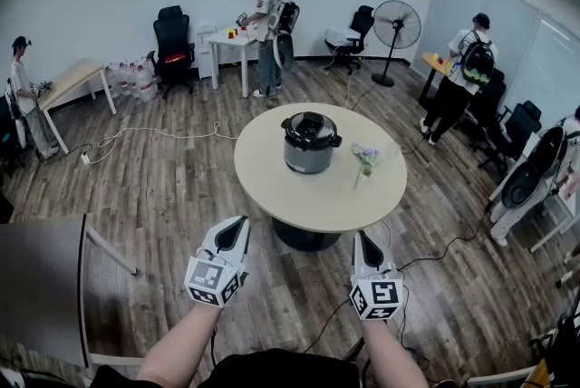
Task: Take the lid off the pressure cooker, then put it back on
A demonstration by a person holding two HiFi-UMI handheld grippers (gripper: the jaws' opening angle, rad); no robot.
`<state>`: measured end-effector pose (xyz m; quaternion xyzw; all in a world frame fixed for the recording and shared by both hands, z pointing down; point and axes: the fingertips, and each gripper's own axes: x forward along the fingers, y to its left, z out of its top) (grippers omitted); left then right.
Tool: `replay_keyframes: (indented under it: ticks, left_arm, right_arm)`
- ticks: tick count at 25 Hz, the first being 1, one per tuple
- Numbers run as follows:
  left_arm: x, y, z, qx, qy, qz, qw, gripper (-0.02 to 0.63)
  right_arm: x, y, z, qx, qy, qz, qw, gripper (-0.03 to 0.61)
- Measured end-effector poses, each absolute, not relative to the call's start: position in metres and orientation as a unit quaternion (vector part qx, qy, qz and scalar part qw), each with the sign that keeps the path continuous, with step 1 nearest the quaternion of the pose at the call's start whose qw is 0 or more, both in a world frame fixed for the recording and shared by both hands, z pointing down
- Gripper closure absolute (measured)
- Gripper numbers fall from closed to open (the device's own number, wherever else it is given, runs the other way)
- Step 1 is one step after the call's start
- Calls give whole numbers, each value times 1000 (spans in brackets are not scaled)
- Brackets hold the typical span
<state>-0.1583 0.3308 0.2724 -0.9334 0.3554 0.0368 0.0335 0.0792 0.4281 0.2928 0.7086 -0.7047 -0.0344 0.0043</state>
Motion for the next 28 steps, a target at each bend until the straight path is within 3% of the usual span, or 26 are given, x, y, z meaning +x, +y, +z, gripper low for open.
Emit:
replay_keyframes:
  ticks: [16, 17, 18, 19, 25, 26, 27, 28]
  left_arm:
    - [-151, 333, 275, -935, 353, 35, 29, 614]
    - [-151, 334, 275, -935, 353, 35, 29, 614]
    - [-150, 334, 276, -935, 353, 34, 29, 614]
    - [-150, 333, 277, -934, 354, 34, 29, 614]
    - [-146, 329, 286, -940, 339, 37, 13, 614]
    - [-137, 329, 290, -946, 321, 34, 9, 573]
    - [-129, 328, 296, -951, 308, 29, 6, 210]
    - [-122, 327, 301, -953, 302, 23, 6, 27]
  right_arm:
    - [72, 423, 298, 659, -752, -10, -13, 569]
    - [70, 420, 298, 646, -763, 4, -25, 475]
    - [68, 418, 299, 636, -771, 16, -34, 11]
    - [67, 415, 300, 629, -776, 24, -35, -21]
    - [67, 413, 302, 624, -781, 26, -9, -20]
    - [68, 413, 302, 624, -781, 27, -9, -20]
    - [70, 413, 302, 625, -780, 26, -7, -20]
    - [72, 413, 302, 625, -780, 25, -4, -20]
